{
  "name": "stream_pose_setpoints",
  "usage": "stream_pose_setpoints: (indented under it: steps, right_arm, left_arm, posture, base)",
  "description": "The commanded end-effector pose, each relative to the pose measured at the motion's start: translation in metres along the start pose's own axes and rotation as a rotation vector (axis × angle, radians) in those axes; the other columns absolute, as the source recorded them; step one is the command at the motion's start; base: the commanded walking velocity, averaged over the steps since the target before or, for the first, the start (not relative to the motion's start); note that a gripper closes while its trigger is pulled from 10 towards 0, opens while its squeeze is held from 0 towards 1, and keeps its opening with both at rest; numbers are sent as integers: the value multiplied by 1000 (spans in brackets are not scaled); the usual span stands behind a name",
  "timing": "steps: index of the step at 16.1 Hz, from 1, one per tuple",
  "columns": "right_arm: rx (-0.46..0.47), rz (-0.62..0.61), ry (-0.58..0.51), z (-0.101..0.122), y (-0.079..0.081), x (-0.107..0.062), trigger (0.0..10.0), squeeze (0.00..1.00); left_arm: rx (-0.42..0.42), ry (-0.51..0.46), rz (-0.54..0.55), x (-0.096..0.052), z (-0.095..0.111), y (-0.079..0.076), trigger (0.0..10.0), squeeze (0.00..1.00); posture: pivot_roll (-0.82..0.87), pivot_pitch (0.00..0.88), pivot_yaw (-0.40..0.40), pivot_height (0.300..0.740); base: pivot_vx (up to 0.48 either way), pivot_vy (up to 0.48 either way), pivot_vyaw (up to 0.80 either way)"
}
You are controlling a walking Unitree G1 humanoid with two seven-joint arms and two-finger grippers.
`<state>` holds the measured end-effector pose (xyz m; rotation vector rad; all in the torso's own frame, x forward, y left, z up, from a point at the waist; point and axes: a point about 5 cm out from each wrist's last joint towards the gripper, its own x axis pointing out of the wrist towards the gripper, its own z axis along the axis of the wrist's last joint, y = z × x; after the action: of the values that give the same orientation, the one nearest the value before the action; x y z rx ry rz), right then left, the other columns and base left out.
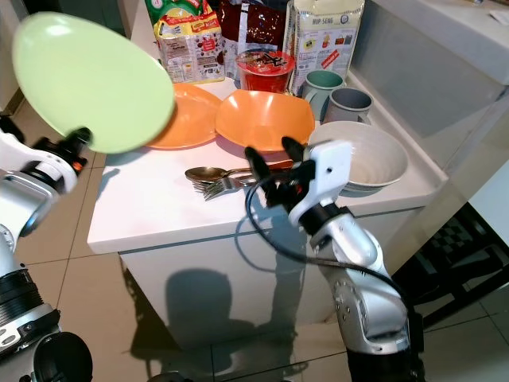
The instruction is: Setting the table
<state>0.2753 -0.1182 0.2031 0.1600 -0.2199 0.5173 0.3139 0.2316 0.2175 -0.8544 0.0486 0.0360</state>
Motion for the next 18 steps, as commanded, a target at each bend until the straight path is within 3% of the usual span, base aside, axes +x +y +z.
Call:
stream_pose_setpoints:
  steps: [1, 2, 4, 6, 9, 13, 14, 15, 16, 17, 18]
  right_arm:
    - [9, -18, -16, 2, -4, 2, 10000, 0]
    - [4, -23, -15, 2, -5, 3, 10000, 0]
    - [1, -27, -15, 2, -5, 4, 10000, 0]
    - [-11, -38, -15, 2, -5, 4, 10000, 0]
    - [-13, -47, -18, 3, -5, 4, 10000, 0]
    - [-19, -55, -23, 6, -5, 1, 10000, 0]
    - [-16, -56, -25, 7, -5, 1, 10000, 0]
    - [-11, -55, -24, 7, -5, 0, 10000, 0]
    - [-7, -56, -21, 6, -4, -1, 10000, 0]
    - [-7, -81, -10, 2, -5, 0, 10000, 0]
    - [-7, -91, -8, 2, -5, 1, 10000, 0]
  left_arm:
    - [32, -68, -89, -4, 10, -14, 0, 0]
    - [97, -133, -154, -11, 16, -22, 0, 0]
    - [166, -152, -189, -15, 18, -27, 0, 0]
    - [263, -181, -292, -23, 13, -45, 0, 0]
    - [253, -188, -370, -29, 7, -58, 0, 0]
    - [307, -217, -363, -37, 1, -51, 0, 0]
    - [292, -227, -358, -39, 0, -50, 3412, 0]
    - [315, -227, -352, -42, 0, -48, 10000, 0]
    - [351, -225, -340, -44, 0, -47, 10000, 0]
    - [492, -212, -285, -42, -5, -42, 10000, 0]
    - [529, -211, -269, -41, -6, -40, 10000, 0]
  posture:
    - [68, 0, -18, 740]
    - [68, 0, -18, 740]
    - [67, 0, -18, 740]
    - [67, 0, -17, 740]
    - [62, 0, -19, 740]
    - [72, 0, -37, 740]
    - [80, 0, -45, 740]
    - [84, 0, -50, 740]
    - [87, 0, -53, 740]
    - [89, 0, -54, 740]
    - [86, 0, -49, 740]
  base:
    - [0, 0, 0]
    - [0, 0, 0]
    - [0, 0, 0]
    - [0, 0, 0]
    - [0, 0, 0]
    - [0, 0, 0]
    - [0, 0, 0]
    - [0, 0, 0]
    - [0, 0, 0]
    - [0, 0, 0]
    - [0, 0, 0]
